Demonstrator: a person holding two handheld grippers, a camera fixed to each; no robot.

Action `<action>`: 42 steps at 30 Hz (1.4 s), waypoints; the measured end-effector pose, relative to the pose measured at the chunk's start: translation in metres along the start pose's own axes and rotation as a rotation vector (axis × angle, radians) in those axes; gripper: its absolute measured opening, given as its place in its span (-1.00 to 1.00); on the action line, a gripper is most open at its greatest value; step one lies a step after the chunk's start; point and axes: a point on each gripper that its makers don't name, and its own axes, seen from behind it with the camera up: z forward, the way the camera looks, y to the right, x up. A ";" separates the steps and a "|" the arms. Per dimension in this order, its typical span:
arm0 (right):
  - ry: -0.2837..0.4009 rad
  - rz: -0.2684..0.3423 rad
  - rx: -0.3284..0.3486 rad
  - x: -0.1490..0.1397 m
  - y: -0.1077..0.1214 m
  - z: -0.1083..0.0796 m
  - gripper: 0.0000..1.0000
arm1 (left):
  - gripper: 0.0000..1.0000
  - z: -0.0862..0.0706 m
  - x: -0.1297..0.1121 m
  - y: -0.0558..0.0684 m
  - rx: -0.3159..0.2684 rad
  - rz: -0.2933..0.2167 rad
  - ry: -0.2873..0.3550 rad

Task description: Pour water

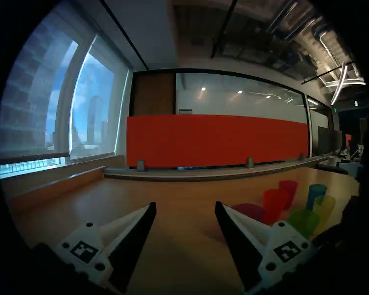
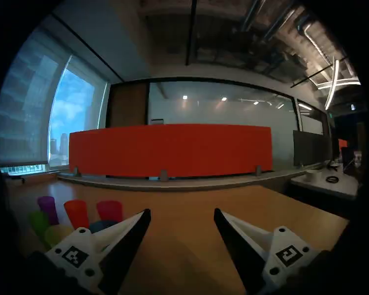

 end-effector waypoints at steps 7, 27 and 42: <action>-0.010 -0.003 -0.002 -0.003 0.002 0.001 0.99 | 0.76 0.000 0.000 0.000 0.000 0.000 0.000; -0.013 -0.015 -0.002 -0.003 0.000 0.001 0.99 | 0.76 0.001 0.001 0.000 0.000 0.000 0.000; -0.013 -0.014 -0.002 -0.003 0.000 0.001 0.99 | 0.76 -0.001 0.001 0.000 0.000 0.000 0.000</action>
